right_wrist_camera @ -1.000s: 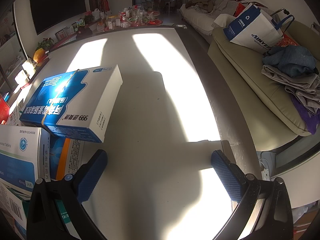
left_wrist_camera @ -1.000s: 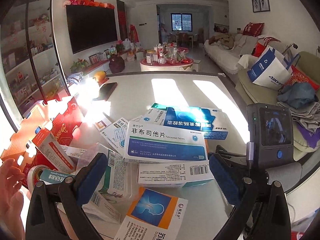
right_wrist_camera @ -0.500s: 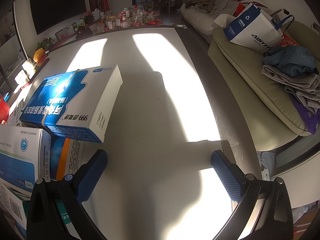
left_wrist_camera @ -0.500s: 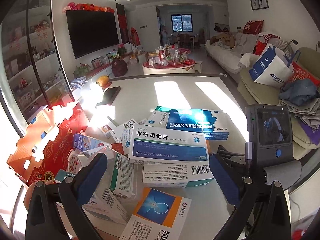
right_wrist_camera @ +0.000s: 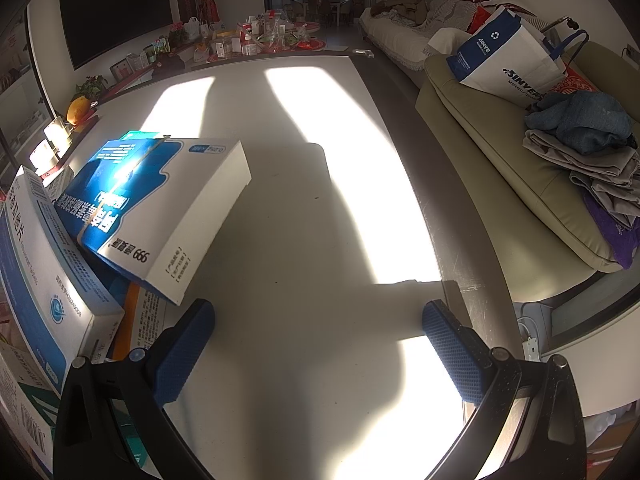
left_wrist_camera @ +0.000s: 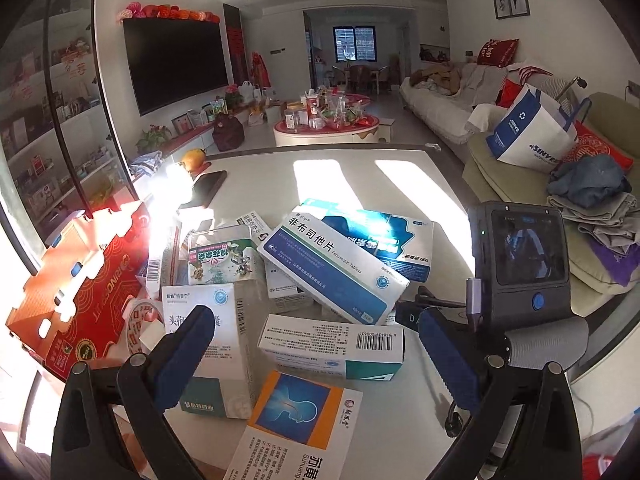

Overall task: Organize objects
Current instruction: 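Move both tools toward the pile of medicine boxes on the table, then grasp the white Cefixime box with left tool while right tool grasps orange-white Suhuang box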

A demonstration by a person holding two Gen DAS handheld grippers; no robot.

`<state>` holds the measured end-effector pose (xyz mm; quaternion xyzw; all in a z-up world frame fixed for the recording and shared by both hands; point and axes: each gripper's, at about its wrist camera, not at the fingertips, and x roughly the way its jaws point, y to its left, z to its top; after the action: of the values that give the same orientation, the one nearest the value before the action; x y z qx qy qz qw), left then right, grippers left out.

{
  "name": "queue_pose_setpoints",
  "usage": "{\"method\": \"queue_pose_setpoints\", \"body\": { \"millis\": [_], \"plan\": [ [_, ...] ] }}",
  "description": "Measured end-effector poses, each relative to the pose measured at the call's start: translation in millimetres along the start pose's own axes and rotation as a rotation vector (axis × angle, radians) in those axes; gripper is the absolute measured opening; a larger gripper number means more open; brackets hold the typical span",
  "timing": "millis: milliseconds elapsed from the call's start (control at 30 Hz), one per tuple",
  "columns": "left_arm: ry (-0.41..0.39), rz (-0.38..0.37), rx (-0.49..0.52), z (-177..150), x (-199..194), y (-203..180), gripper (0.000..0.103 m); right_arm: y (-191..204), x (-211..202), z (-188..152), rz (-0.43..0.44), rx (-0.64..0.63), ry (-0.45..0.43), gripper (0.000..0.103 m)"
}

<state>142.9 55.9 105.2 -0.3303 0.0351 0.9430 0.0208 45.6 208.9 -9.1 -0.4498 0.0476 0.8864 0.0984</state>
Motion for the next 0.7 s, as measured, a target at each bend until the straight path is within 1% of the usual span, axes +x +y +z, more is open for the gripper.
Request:
{"method": "queue_pose_setpoints", "body": {
  "millis": [100, 200, 333, 367, 400, 500, 533, 567, 667, 700],
  "plan": [
    [-0.031, -0.031, -0.075, 1, -9, 29, 0.103, 0, 0, 0, 0.000, 0.000, 0.000, 0.103],
    [-0.070, -0.044, -0.179, 0, -20, 70, 0.103, 0, 0, 0, 0.000, 0.000, 0.000, 0.103],
    [-0.098, -0.102, -0.386, -16, -27, 136, 0.103, 0, 0, 0, 0.000, 0.000, 0.000, 0.103],
    [-0.091, -0.105, -0.436, -21, -26, 148, 0.103, 0, 0, 0, 0.000, 0.000, 0.000, 0.103],
    [-0.072, -0.104, -0.458, -23, -24, 154, 0.103, 0, 0, 0, 0.000, 0.000, 0.000, 0.103],
    [0.012, -0.111, -0.448, -24, -12, 160, 0.103, 0, 0, 0, 0.000, 0.000, 0.000, 0.103],
    [0.030, -0.136, -0.451, -24, -9, 162, 0.103, 0, 0, 0, 0.000, 0.000, 0.000, 0.103],
    [0.044, -0.181, -0.469, -25, -5, 165, 0.103, 0, 0, 0, 0.000, 0.000, 0.000, 0.103],
    [0.090, -0.343, -0.546, -29, 11, 181, 0.103, 0, 0, 0, 0.000, 0.000, 0.000, 0.103],
    [0.103, -0.360, -0.569, -30, 15, 188, 0.103, 0, 0, 0, 0.000, 0.000, 0.000, 0.103]
  ]
}}
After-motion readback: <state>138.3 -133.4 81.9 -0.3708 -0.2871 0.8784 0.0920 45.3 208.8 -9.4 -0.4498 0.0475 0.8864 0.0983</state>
